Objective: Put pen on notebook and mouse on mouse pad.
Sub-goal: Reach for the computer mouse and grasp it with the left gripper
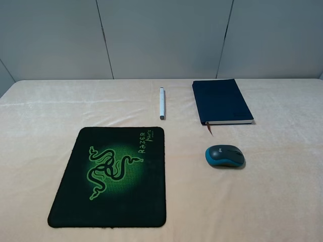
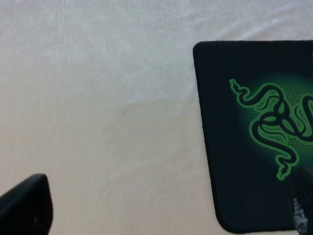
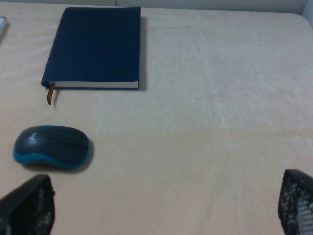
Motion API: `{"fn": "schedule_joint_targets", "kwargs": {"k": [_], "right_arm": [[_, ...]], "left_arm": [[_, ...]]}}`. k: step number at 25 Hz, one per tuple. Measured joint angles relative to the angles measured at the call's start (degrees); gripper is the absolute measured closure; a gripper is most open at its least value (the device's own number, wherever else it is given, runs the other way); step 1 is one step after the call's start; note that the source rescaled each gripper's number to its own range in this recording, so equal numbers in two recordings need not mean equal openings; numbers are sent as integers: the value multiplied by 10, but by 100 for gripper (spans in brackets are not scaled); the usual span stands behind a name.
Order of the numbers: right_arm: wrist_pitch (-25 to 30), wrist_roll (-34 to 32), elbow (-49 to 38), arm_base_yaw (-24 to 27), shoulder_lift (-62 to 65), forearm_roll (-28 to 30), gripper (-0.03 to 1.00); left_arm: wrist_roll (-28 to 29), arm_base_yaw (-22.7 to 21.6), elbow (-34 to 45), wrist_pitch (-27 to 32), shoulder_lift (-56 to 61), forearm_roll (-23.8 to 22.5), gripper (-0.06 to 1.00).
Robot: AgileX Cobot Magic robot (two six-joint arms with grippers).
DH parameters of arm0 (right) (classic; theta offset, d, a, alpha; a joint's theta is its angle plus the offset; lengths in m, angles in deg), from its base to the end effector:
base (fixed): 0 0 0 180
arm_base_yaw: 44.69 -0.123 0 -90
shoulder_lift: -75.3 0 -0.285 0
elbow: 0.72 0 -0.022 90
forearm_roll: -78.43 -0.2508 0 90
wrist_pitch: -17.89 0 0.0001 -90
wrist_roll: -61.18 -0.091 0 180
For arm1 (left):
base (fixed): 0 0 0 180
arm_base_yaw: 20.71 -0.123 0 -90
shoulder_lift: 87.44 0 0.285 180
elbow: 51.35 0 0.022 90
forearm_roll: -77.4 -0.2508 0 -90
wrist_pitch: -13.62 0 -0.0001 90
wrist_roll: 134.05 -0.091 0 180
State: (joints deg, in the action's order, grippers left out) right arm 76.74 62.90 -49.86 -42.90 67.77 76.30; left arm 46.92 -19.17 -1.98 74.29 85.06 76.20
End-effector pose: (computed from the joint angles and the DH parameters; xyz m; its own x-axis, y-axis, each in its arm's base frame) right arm -0.0029 0.0030 0.2773 -0.4303 0.0027 -0.9027 -0.0021 1.0000 0.0040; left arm -0.0039 0.0018 0.2735 -0.4622 0.0058 -0.8868 0.0076 1.0000 0.0025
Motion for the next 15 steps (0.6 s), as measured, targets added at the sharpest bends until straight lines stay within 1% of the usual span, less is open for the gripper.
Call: {"fn": "schedule_joint_targets", "kwargs": {"k": [15], "right_arm": [[0,0,0,0,0,0,-3]], "left_arm": [[0,0,0,0,0,0,1]]}}
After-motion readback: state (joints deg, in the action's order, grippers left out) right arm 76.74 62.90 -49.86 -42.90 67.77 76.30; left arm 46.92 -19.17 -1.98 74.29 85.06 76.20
